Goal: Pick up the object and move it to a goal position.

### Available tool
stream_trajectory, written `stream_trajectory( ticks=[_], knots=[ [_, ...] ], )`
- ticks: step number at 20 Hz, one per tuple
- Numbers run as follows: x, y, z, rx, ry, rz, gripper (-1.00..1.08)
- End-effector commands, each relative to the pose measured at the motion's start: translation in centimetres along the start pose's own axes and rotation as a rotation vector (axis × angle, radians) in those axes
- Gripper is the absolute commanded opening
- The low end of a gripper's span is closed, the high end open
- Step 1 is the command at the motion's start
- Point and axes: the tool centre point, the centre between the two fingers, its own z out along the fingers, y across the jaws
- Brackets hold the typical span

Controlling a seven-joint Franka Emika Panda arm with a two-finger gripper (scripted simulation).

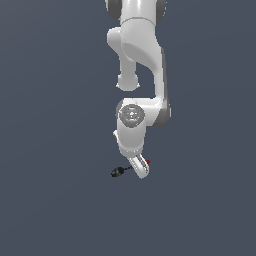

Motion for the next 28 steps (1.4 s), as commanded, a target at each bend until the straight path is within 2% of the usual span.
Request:
stream_trajectory(
  ticks=[1, 8, 15, 28],
  knots=[
    [0.0, -0.2, 0.4, -0.001, 0.001, 0.042, 1.0],
    [0.0, -0.4, 1.1, -0.004, 0.002, 0.103, 1.0],
    [0.0, -0.4, 1.5, -0.004, 0.002, 0.104, 1.0],
    [0.0, -0.3, 6.2, -0.004, 0.002, 0.109, 1.0]
  ],
)
